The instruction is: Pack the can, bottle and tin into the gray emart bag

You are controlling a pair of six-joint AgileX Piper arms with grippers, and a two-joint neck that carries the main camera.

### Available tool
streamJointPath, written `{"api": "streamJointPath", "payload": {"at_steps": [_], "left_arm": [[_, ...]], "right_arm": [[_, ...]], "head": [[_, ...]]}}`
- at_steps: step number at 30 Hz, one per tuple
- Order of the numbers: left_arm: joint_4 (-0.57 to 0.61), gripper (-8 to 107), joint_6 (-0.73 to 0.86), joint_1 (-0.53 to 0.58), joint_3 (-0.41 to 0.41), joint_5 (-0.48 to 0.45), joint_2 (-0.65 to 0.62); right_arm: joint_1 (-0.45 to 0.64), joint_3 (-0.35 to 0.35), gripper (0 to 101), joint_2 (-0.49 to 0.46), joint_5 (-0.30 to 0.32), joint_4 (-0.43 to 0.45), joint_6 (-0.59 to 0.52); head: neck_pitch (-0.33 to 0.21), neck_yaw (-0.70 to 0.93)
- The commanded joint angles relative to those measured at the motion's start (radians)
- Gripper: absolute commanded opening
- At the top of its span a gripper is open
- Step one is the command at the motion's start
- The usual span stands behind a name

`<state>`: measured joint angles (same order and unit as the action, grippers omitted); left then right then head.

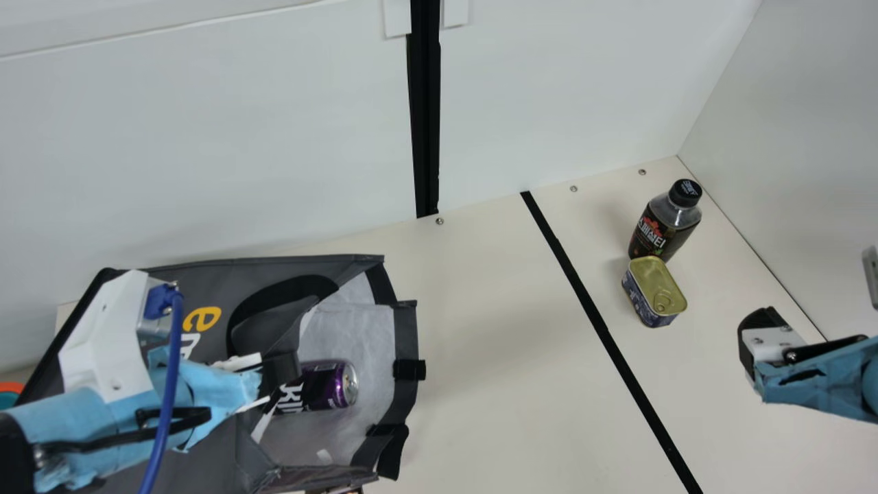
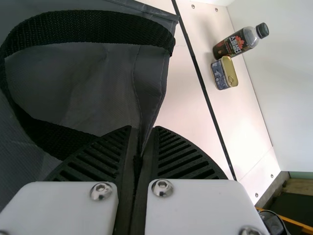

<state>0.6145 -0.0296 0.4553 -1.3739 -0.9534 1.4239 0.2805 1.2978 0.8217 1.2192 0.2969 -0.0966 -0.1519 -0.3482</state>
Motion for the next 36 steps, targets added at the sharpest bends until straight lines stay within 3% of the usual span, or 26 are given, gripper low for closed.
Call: {"api": "streamJointPath", "payload": {"at_steps": [1,22,36], "left_arm": [[0.000,10,0.000,0.000,0.000,0.000,0.000],[0.000,10,0.000,0.000,0.000,0.000,0.000],[0.000,10,0.000,0.000,0.000,0.000,0.000]], "right_arm": [[0.001,0.005,91,0.004,0.001,-0.004,-0.002],[-0.033,0.107,91,0.131,-0.002,0.006,0.030],[0.077,0.140,91,0.254,-0.089,-0.089,-0.043]], "head": [[-0.023,-0.001],[-0.023,-0.001],[-0.023,-0.001]]}}
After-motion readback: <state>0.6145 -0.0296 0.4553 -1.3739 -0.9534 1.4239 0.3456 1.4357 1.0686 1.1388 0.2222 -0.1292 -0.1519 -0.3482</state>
